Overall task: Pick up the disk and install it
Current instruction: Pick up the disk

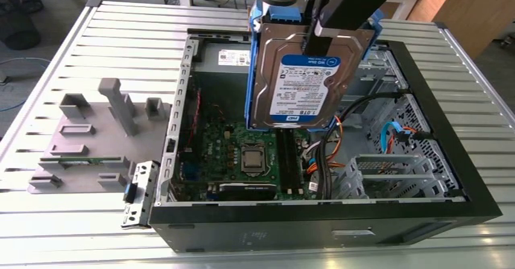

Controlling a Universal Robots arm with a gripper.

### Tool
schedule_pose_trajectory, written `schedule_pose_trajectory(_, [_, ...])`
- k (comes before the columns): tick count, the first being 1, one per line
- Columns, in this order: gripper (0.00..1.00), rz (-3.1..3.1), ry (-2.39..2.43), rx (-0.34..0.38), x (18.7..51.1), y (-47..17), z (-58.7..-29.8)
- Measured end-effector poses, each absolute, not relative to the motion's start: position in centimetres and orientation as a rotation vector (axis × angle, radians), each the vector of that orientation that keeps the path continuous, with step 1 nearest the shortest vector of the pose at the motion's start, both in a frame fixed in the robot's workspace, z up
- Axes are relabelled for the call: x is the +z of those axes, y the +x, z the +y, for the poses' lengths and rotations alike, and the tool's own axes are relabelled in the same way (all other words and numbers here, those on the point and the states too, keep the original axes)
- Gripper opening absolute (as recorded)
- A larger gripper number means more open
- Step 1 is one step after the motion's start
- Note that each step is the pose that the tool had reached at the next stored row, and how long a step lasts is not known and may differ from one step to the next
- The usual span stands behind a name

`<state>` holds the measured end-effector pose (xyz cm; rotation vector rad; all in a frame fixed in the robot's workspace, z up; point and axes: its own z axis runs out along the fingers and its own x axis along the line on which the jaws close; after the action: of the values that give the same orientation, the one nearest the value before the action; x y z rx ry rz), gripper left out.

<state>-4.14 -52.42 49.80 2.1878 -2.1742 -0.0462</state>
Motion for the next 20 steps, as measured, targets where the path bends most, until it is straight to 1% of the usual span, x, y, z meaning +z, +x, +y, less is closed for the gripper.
schedule_pose_trajectory(20, [0.35,-2.176,2.19,-0.05,48.78,-3.85,-53.13])
